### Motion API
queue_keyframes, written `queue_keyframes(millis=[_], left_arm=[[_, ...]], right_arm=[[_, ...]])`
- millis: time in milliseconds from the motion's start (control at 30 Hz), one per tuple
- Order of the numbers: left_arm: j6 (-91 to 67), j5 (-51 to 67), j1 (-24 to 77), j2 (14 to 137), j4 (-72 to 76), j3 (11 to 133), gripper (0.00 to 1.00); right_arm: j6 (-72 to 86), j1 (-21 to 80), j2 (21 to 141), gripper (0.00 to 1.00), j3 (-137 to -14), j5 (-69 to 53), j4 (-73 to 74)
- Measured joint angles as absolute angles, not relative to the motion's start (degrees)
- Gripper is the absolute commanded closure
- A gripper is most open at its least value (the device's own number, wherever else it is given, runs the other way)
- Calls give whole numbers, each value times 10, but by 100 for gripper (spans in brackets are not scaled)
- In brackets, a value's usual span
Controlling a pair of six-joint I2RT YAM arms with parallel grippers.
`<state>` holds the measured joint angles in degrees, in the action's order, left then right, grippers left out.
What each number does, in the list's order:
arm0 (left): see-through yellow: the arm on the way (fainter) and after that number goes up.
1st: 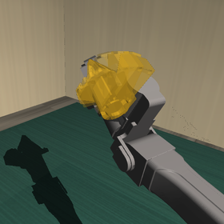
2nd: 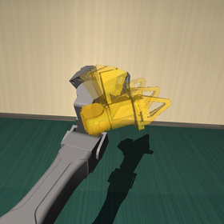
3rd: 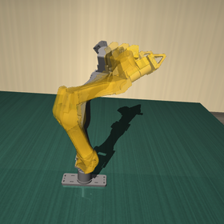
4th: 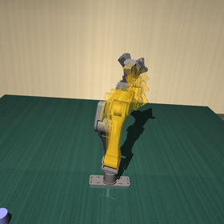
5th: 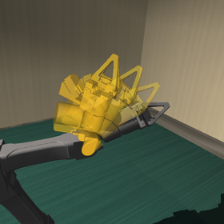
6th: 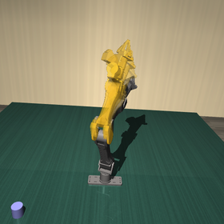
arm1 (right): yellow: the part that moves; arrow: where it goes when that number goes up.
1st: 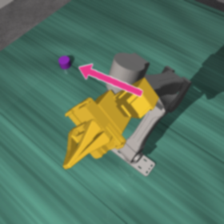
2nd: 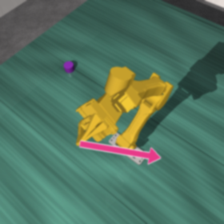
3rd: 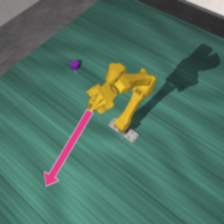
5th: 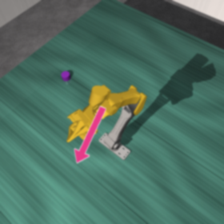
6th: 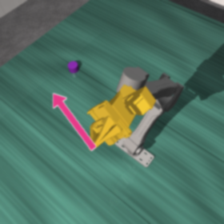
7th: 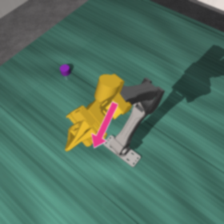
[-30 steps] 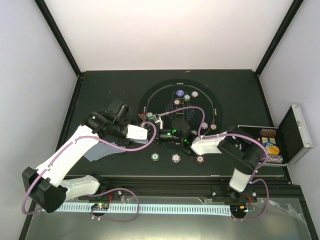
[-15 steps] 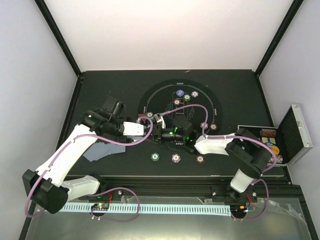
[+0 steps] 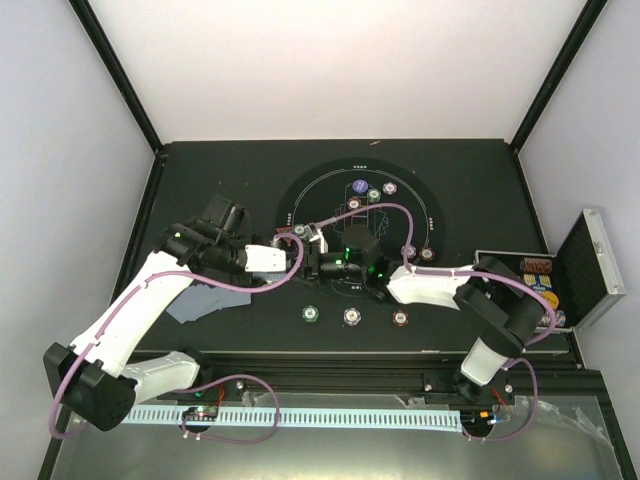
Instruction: Distribute texas hold em gaming equipment
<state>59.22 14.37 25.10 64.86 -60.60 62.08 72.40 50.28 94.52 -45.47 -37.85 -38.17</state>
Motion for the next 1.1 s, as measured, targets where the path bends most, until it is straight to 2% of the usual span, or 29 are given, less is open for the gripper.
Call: queue_keyframes(millis=[200, 433, 600, 1100], left_arm=[[592, 148, 251, 649, -606, 621, 98], [589, 148, 251, 649, -606, 620, 98], [582, 148, 251, 649, -609, 619, 98], [577, 147, 251, 649, -608, 610, 98]], right_arm=[[741, 518, 992, 47, -498, -387, -408], [736, 521, 1005, 55, -505, -391, -394], [722, 509, 976, 64, -479, -391, -386], [661, 489, 910, 79, -464, -387, -279]])
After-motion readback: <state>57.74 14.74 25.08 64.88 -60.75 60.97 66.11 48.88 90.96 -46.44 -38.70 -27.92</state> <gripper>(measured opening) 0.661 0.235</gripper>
